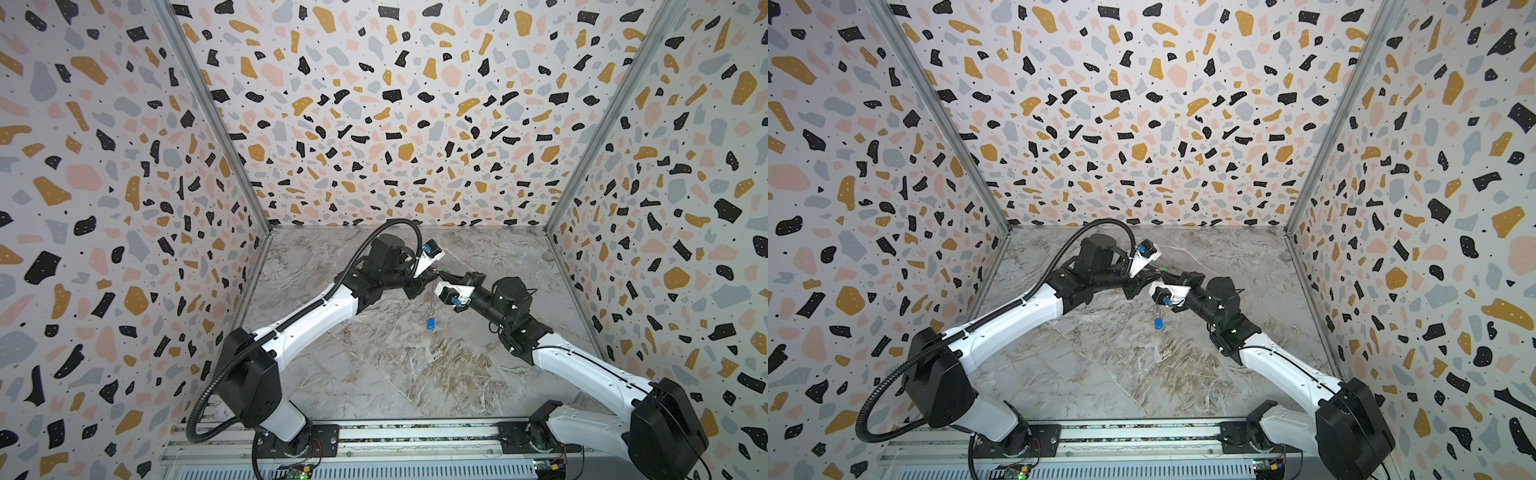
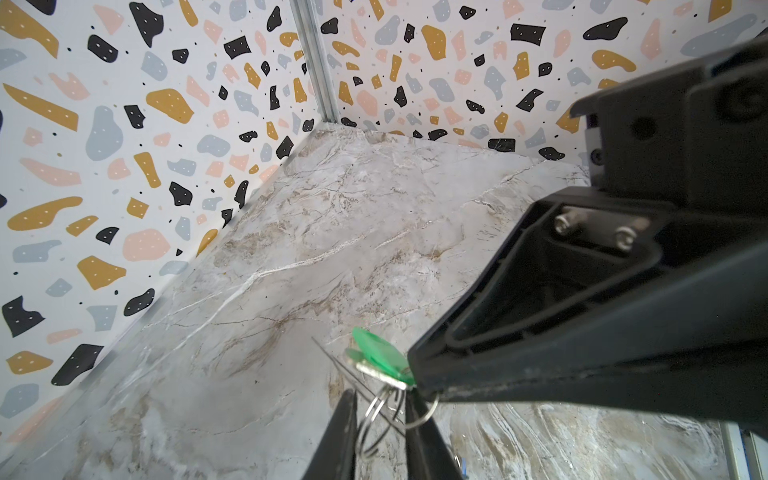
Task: Remove the keys from the keyring
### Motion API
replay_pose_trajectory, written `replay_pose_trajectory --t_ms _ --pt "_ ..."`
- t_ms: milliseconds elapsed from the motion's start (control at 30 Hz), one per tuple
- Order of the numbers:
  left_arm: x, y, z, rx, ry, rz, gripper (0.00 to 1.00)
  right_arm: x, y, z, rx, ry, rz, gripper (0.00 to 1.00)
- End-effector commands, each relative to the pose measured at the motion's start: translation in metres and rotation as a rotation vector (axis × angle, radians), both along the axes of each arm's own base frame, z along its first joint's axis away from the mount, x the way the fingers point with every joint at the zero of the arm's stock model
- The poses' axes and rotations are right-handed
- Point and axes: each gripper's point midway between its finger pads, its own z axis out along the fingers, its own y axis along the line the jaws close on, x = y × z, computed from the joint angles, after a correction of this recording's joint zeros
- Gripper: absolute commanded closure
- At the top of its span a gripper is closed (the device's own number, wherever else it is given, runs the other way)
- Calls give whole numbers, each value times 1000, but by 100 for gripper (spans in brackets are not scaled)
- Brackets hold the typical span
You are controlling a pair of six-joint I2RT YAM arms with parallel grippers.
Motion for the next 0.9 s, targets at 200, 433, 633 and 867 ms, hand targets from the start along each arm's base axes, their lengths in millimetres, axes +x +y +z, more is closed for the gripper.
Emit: replay_pose_trajectory --t_ms 200,433,633,867 --pt "-4 -3 11 -25 -54 -34 85 -5 1 33 45 -60 41 100" --pt "-6 -2 13 -22 -57 -48 83 -8 2 33 39 -62 69 100" --pt "-7 13 18 2 -63 -31 74 -10 1 33 35 -55 81 100" --pt "-9 14 21 -21 -64 -53 79 -12 2 33 35 -57 104 100"
